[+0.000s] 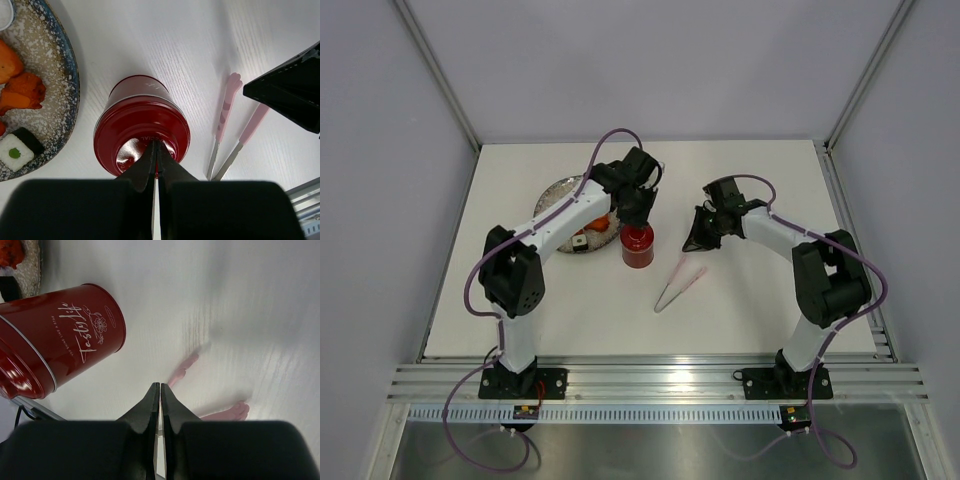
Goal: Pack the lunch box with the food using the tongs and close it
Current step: Adjust the box lid on the packing box.
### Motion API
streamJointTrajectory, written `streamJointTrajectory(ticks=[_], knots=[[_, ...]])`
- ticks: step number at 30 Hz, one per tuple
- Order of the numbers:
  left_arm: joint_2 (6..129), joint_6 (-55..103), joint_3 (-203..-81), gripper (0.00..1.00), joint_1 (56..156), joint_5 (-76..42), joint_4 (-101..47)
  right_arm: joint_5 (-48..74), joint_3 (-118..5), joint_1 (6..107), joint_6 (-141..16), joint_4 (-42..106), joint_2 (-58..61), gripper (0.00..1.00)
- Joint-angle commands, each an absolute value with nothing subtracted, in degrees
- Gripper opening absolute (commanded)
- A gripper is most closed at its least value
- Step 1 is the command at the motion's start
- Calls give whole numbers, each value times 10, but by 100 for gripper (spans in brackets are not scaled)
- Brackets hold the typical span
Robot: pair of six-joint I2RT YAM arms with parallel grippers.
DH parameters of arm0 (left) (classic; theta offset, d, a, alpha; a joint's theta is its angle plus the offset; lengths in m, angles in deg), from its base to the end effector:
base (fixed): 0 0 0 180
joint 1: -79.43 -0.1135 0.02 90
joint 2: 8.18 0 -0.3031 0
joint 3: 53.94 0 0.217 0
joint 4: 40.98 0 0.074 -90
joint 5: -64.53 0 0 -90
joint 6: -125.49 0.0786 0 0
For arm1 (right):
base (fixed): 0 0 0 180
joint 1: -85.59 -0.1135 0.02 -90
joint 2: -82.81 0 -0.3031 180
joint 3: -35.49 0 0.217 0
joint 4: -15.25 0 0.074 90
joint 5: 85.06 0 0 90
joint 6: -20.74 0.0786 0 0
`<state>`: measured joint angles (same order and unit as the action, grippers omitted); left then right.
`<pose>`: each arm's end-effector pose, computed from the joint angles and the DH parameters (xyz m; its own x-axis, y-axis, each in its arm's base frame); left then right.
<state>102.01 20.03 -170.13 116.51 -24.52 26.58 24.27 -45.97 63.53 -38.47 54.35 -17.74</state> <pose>0.3288 -0.2501 0.2865 -0.8385 0.2996 -0.4551 0.4001 0.9056 -0.1410 0.3226 0.1588 0.2146 -0.9408 0.1400 -0.3088 -0.0402 0.8584 0.5115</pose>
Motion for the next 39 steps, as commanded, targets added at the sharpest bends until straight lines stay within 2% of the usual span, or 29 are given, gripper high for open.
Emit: streamJointTrajectory(ticks=[1,15,23,29,39], knots=[[1012,213,-1705,0,1168,-252,282,230,-458,637,-396,549,-140,10],[941,210,-1760,0,1169,-252,304,230,-480,636,-400,574,-114,10],[1001,209,-1728,0,1168,-310,282,223,-487,636,-403,585,-109,10],[1055,206,-1696,0,1168,-287,273,223,-469,637,-396,580,-101,10],[980,220,-1801,0,1168,-329,337,226,-493,636,-408,617,-61,11]])
